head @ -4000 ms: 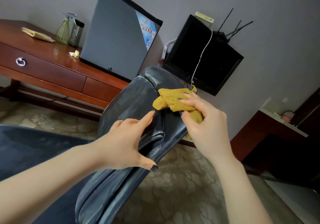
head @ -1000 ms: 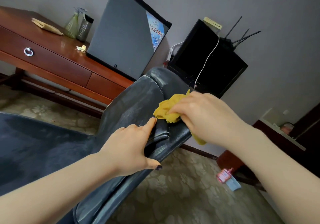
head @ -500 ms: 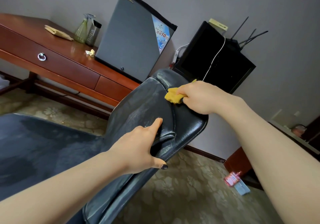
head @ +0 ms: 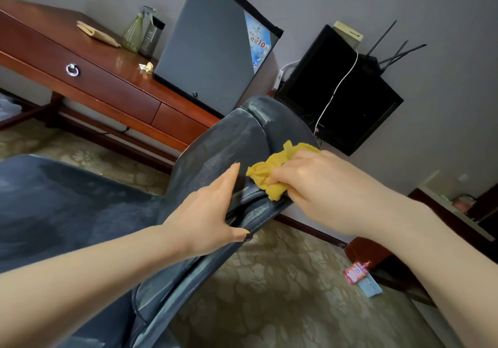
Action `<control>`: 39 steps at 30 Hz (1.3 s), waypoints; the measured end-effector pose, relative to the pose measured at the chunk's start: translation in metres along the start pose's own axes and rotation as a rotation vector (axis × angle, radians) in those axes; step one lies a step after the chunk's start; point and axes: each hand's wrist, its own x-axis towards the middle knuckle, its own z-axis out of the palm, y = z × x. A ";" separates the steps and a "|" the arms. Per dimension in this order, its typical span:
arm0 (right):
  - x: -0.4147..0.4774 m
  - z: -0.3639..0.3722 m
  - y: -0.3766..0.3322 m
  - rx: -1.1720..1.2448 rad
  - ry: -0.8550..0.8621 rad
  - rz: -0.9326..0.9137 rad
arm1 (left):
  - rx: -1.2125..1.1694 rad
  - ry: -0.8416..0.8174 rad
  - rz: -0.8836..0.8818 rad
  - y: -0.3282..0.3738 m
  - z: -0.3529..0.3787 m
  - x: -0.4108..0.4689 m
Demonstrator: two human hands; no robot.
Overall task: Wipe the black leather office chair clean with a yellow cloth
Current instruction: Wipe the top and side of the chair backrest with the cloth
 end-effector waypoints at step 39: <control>0.013 0.021 0.054 -0.083 0.101 -0.111 | -0.706 0.016 -0.490 -0.019 -0.075 0.050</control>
